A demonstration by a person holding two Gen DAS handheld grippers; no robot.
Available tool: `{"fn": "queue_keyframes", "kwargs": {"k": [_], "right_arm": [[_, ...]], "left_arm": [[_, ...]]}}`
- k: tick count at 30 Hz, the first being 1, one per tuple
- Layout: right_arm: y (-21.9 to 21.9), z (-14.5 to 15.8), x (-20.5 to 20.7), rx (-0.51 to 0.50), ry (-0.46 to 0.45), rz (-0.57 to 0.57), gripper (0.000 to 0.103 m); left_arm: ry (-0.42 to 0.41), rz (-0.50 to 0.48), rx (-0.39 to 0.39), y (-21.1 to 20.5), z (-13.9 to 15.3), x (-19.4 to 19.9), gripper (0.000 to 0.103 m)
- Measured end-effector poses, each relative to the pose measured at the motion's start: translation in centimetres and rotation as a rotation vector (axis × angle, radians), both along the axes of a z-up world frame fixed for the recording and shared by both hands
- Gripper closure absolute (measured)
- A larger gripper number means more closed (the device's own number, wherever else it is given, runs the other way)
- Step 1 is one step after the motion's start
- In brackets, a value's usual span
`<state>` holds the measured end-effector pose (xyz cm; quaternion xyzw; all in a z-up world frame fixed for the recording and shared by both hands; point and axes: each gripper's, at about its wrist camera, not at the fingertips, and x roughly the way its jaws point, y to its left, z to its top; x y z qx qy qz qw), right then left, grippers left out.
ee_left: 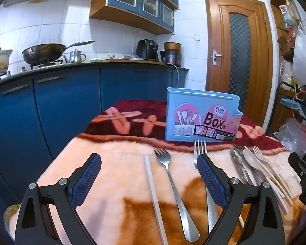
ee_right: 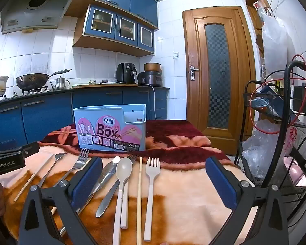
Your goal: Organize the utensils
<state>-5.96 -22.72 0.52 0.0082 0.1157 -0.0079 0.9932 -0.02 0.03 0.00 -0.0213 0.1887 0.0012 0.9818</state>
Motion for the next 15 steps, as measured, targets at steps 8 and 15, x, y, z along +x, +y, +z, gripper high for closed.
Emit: {"fn": "queue_keyframes", "kwargs": {"k": [8,15], "right_arm": [[0.03,-0.01,0.03,-0.004,0.007,0.0,0.0],[0.02,0.0,0.05,-0.003,0.006,0.0,0.0]], "left_arm": [[0.005,-0.003,-0.001,0.04,-0.01,0.06,0.008],[0.005,0.001,0.003,-0.02,0.01,0.03,0.008]]}}
